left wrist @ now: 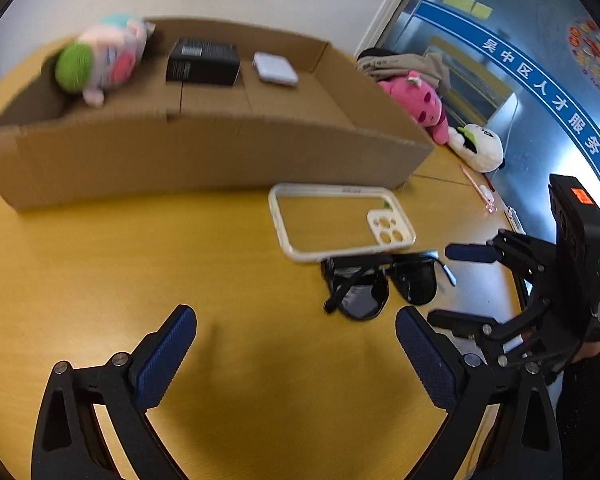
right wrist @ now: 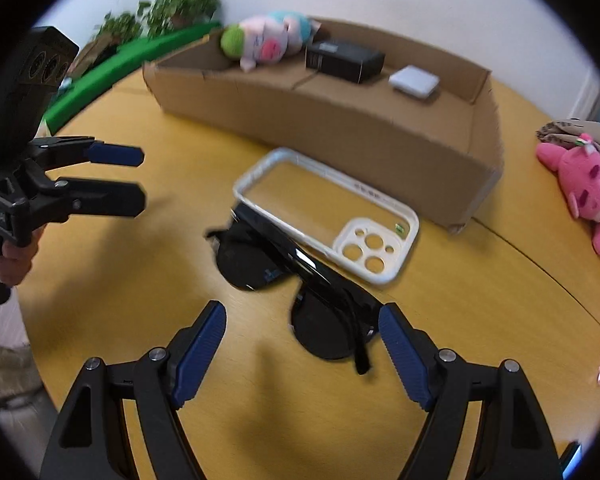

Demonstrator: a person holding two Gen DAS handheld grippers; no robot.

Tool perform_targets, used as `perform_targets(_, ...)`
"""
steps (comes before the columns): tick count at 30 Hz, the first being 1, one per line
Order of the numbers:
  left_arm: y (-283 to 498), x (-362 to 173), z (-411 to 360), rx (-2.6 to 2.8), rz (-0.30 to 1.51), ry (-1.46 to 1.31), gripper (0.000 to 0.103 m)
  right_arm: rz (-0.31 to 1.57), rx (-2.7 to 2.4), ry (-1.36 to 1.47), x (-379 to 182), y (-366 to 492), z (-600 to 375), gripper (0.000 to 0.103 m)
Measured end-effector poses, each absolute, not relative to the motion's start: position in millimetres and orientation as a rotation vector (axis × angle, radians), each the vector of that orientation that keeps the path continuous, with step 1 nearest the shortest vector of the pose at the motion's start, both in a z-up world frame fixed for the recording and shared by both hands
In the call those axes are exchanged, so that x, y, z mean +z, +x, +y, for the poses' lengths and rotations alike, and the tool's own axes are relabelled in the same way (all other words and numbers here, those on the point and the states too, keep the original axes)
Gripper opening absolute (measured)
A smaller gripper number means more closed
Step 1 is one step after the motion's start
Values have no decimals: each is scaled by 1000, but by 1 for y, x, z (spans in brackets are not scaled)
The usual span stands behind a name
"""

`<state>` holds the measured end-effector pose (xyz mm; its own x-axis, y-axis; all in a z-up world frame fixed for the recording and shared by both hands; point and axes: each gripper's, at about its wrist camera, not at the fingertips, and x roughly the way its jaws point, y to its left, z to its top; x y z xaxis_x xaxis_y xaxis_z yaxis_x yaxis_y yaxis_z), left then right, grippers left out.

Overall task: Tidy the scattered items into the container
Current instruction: 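Close the left gripper on the sunglasses' frame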

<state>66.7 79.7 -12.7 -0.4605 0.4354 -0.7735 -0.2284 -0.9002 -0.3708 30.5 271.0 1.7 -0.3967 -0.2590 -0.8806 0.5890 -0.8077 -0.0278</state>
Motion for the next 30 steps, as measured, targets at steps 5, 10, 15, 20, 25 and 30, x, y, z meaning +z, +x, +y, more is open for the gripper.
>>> perform_targets(5,66,-19,77,2350,-373,-1355,100,449,-2148,1317,-8,27,264,81)
perform_targets(10,64,-18,72,2332,-387,-1343,100,387,-2026,1302,-9,53,239,80)
perform_targets(15,60,-23,66,2305,-435,-1347,100,405,-2066,1264,7,69,234,80)
perform_targets(20,56,-28,68,2256,-504,-1354,98,409,-2103,1220,23,70,234,80)
perform_targets(25,47,-35,75,2203,-578,-1367,91,491,-2074,1307,-11,49,229,80)
perform_targets(30,38,-39,83,2149,-653,-1378,79,506,-2091,1318,-19,55,220,61)
